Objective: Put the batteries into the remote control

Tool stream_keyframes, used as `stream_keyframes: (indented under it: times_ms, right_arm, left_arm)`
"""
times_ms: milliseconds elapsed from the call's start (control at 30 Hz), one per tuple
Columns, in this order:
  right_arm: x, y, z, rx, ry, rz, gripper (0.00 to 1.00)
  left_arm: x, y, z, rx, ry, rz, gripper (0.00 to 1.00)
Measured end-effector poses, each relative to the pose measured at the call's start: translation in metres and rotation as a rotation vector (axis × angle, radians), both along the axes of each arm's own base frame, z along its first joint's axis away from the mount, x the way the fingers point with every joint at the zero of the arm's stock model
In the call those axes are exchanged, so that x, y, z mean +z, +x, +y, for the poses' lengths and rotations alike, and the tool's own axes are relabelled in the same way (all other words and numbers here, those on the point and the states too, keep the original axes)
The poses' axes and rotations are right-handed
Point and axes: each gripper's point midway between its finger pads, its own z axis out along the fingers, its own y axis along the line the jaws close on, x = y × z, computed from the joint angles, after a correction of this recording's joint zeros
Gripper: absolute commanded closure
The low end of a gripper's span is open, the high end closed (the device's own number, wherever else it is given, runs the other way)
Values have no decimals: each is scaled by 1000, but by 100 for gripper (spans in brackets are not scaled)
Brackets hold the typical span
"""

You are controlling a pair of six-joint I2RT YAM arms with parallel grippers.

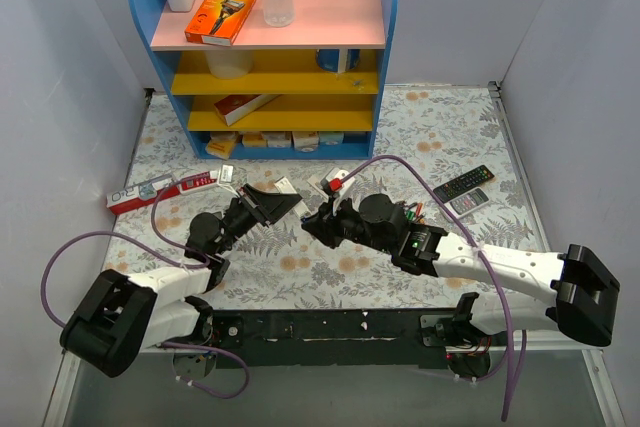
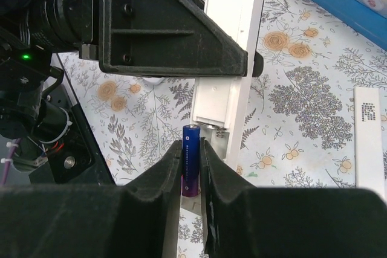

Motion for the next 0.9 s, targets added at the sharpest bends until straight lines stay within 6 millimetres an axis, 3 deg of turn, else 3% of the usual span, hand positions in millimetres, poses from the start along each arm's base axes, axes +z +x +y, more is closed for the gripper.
stream_keyframes:
  times_ms: [433,900]
  right_arm:
    - [-1,4,-2,-28,10,-4,81]
    - [6,-1,5,-3,91,14,81]
  left_arm:
    - [-28,-5,-3,-47,-75,191,100]
    - [-23,-6,-3,-54,-103,200,100]
